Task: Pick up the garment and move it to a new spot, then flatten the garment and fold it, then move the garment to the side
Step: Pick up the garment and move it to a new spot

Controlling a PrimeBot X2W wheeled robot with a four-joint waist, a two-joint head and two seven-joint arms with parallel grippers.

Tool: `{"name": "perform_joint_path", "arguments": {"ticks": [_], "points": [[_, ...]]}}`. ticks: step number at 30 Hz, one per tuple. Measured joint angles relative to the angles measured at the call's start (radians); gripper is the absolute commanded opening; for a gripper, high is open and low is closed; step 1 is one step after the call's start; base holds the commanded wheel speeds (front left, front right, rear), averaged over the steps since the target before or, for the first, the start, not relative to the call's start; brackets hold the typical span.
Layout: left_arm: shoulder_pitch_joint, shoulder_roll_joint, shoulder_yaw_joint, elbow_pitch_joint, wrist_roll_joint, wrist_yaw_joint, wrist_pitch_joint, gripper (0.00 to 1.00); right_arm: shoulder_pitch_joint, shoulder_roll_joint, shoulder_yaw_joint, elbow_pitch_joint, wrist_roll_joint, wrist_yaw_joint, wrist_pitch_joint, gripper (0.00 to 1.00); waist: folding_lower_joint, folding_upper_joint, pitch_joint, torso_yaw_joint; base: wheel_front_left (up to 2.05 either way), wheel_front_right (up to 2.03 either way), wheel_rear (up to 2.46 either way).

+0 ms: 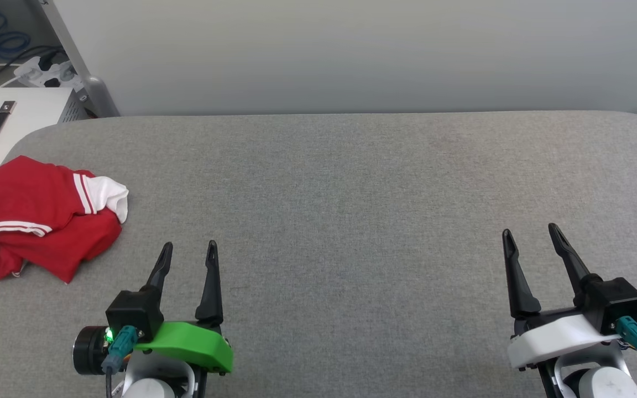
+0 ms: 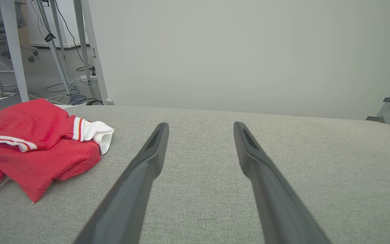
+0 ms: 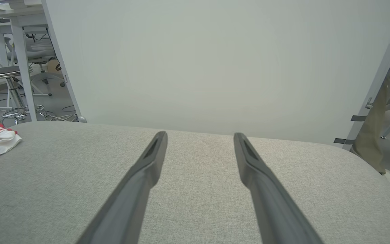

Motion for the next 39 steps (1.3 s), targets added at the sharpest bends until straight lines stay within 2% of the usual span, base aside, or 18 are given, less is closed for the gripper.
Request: {"name": "perform_joint_path", "arguments": {"ticks": [28,39], "points": [[0.000,0.000,-0.030,0.075,-0.044,-0.007,-0.057,1.00,0.000,0.000,-0.005,0.076,-0.009,0.000,-0.054,1.00,0.0000,0.0000,0.017,0.011,0.00,0.00,0.00],[0.000,-0.001,-0.030,0.087,-0.051,-0.007,-0.066,1.00,0.002,0.001,0.023,0.087,-0.004,0.000,-0.065,1.00,0.0000,0.0000,0.010,0.072,0.00,0.00,0.00]]}}
